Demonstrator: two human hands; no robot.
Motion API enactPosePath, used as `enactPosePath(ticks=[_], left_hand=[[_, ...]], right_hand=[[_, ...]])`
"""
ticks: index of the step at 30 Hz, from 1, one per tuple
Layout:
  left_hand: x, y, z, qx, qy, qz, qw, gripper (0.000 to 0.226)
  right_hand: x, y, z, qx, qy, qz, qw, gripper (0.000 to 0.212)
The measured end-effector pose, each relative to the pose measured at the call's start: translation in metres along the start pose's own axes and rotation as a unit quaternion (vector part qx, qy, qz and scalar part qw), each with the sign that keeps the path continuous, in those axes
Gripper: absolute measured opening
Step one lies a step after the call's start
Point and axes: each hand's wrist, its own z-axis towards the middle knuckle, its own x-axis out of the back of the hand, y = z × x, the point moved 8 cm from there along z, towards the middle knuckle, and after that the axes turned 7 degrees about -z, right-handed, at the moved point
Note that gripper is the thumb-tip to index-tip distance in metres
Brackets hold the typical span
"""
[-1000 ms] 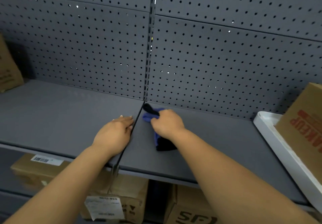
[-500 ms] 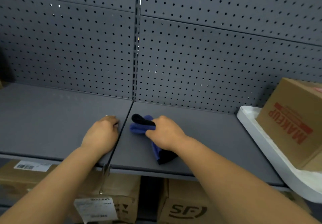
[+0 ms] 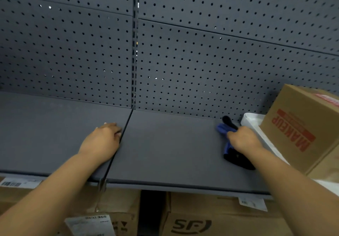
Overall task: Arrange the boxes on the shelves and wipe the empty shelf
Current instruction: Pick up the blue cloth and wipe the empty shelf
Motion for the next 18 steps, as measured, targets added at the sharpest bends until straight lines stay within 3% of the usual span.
enactPosePath(ticks=[4, 8, 11, 18], left_hand=[[0.004, -0.005, 0.005, 0.003, 0.004, -0.007, 1.000, 0.038], [0.006, -0.004, 0.003, 0.003, 0.018, -0.011, 1.000, 0.038], [0.006, -0.004, 0.003, 0.002, 0.023, -0.009, 1.000, 0.037], [0.004, -0.007, 0.003, 0.002, 0.026, -0.006, 1.000, 0.039]], right_hand=[[0.000, 0.007, 0.027, -0.035, 0.026, -0.039, 0.998, 0.026], [-0.011, -0.018, 0.046, -0.025, 0.001, -0.051, 0.998, 0.023], [-0.025, -0.044, 0.060, 0.002, -0.014, -0.038, 0.999, 0.030], [-0.048, -0.101, 0.057, 0.071, 0.001, -0.035, 0.997, 0.019]])
